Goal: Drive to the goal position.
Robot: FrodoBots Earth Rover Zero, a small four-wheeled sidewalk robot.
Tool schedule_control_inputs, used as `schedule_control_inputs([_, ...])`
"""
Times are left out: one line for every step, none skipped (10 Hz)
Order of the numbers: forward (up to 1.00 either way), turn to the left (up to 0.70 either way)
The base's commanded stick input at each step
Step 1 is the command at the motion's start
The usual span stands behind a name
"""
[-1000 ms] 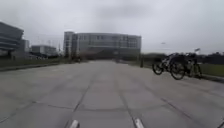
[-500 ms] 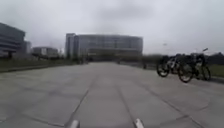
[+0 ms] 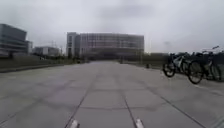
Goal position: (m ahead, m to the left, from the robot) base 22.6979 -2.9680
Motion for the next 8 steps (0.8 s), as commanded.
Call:
schedule_control_inputs([0.7, 0.0])
schedule_control_inputs([0.7, 0.0])
schedule_control_inputs([0.7, 0.0])
schedule_control_inputs([0.7, 0.0])
schedule_control_inputs([0.7, 0.0])
schedule_control_inputs([0.7, 0.0])
schedule_control_inputs([0.7, 0.0])
schedule_control_inputs([0.7, 0.0])
